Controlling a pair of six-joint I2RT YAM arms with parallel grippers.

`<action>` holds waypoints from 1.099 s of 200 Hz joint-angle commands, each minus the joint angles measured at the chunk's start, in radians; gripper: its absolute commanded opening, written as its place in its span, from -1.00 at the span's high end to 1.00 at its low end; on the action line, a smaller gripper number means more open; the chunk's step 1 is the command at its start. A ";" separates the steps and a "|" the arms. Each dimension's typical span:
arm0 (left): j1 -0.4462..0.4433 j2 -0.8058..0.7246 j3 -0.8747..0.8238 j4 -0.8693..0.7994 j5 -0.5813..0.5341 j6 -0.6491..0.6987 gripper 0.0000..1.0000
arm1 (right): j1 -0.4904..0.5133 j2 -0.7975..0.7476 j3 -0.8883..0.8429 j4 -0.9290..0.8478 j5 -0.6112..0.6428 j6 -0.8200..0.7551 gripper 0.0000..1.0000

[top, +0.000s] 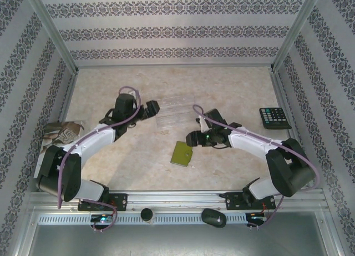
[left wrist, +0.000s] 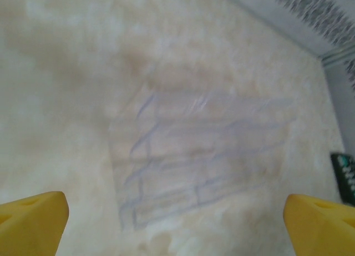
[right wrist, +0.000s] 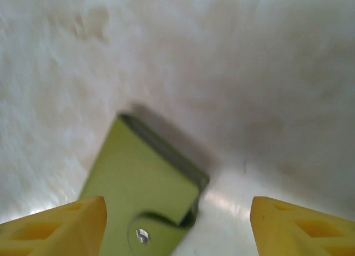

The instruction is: Take the credit cards out of the card holder

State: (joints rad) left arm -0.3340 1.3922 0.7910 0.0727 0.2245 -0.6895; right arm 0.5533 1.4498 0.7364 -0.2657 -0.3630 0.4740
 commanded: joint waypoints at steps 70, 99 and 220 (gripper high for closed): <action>-0.008 -0.091 -0.154 0.157 0.067 -0.083 -0.99 | 0.055 0.058 -0.037 0.080 -0.074 0.099 -0.33; -0.008 -0.084 -0.157 0.167 0.083 -0.085 -1.00 | 0.053 0.112 -0.019 0.083 -0.031 0.092 -0.24; -0.012 -0.077 -0.150 0.161 0.145 -0.083 -0.98 | 0.056 0.101 0.005 0.131 -0.019 0.097 -0.06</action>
State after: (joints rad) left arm -0.3340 1.3231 0.6319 0.2180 0.3447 -0.7658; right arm 0.5938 1.5734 0.7372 -0.2390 -0.4313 0.5739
